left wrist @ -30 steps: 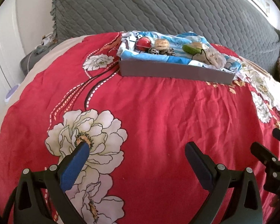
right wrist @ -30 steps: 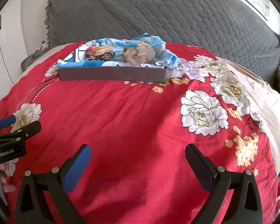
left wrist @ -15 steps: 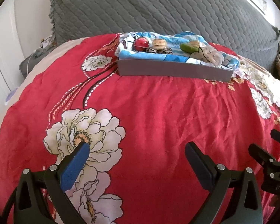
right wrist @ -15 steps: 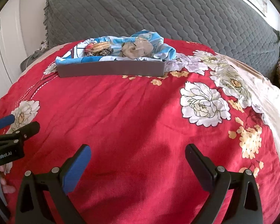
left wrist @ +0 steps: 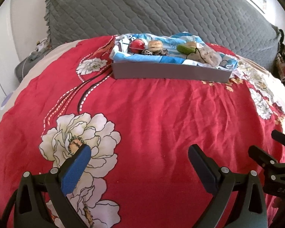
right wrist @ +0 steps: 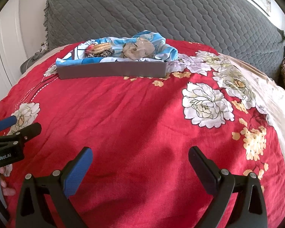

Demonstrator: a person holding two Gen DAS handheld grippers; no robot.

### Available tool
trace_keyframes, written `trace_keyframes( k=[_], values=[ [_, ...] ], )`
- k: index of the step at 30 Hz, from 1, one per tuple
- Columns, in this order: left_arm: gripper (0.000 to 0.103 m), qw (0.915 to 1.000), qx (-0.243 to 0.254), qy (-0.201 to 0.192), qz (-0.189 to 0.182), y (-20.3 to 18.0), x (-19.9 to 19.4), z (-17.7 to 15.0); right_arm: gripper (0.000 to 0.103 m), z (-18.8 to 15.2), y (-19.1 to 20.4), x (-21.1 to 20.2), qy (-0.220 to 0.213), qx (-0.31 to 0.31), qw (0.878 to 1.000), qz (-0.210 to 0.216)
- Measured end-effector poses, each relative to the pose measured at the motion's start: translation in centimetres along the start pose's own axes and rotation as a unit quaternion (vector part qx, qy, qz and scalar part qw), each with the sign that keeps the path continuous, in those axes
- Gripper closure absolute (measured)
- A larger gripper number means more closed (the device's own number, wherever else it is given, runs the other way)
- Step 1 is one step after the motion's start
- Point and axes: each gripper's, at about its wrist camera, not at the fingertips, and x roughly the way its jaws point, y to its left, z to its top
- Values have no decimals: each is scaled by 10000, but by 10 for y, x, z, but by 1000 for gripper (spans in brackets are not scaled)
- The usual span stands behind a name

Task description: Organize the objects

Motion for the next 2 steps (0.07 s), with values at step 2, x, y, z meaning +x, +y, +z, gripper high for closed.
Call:
trace_keyframes(
  k=[2],
  values=[
    [1, 10000, -11, -12, 8, 0, 0, 0, 1, 0, 0, 0, 6, 3, 10000, -6]
  ],
)
